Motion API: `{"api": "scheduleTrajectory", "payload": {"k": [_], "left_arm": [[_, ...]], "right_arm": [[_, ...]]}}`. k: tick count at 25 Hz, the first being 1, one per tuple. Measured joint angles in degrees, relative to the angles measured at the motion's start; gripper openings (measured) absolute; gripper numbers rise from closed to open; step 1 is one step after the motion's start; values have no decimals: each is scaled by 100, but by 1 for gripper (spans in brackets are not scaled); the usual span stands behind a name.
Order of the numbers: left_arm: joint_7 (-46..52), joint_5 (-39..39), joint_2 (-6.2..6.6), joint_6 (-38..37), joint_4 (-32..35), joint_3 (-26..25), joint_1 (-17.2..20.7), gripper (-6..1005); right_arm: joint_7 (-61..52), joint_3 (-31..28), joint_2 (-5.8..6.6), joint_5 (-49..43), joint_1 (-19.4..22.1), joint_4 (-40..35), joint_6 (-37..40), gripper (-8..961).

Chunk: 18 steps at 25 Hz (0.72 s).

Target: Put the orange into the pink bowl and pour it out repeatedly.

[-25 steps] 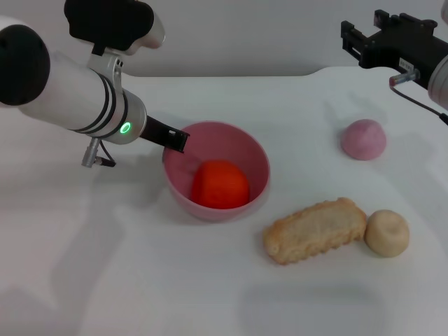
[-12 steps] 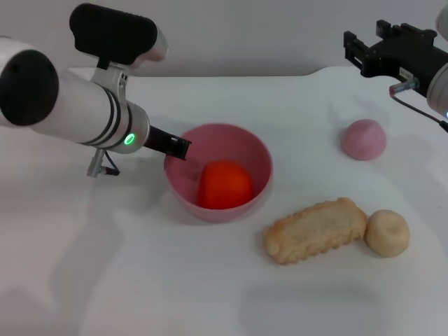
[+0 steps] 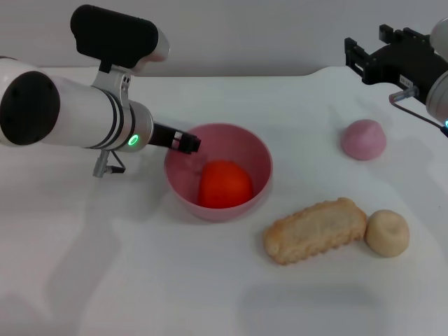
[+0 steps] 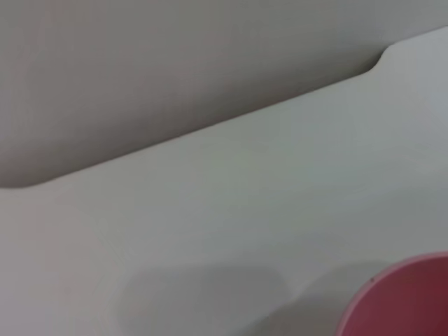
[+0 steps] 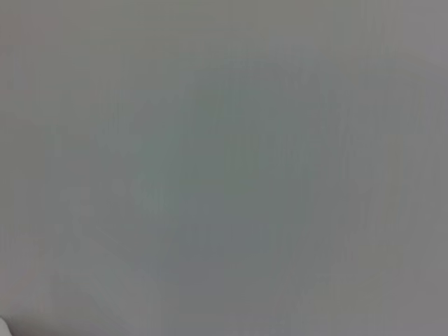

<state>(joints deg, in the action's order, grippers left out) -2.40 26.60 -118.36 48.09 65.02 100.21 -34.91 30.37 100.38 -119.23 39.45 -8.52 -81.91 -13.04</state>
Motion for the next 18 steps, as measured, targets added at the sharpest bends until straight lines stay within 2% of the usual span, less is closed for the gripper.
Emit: {"api": "scheduleTrajectory", "payload": {"k": [3,6,8,10,12,13,14,15,18], "left_arm": [[-6,-256,26,-269,271,-5,137,342],[2,-934,30,-845,778,-75,471,447],[28,-1264,27,-1368,1119,-132,758,516],[30,-1469,26,-2216,1281,-155,1082,596],[17,-1546,25,-3286,1218,-155,1406,687],[15,-1556,24,-3775,1127,-150,1543,733],[21,-1554,20,-4337,959,-145,1705,778],[21,-1544,15,-4816,805,-143,1817,781],[46,-1480,4,-6243,109,-138,2087,792]], "right_arm": [[21,0,-1,-2,6,34,66,594],[26,-8,4,0,19,117,306,636],[27,-32,4,12,67,156,558,664],[27,-25,2,10,125,244,989,692],[61,124,9,-12,167,548,1862,720],[99,368,24,-33,163,1052,3017,719],[99,368,24,-33,163,1052,3017,718],[105,518,26,-42,153,1394,3666,718],[30,633,17,-26,112,1946,4675,720]]}}
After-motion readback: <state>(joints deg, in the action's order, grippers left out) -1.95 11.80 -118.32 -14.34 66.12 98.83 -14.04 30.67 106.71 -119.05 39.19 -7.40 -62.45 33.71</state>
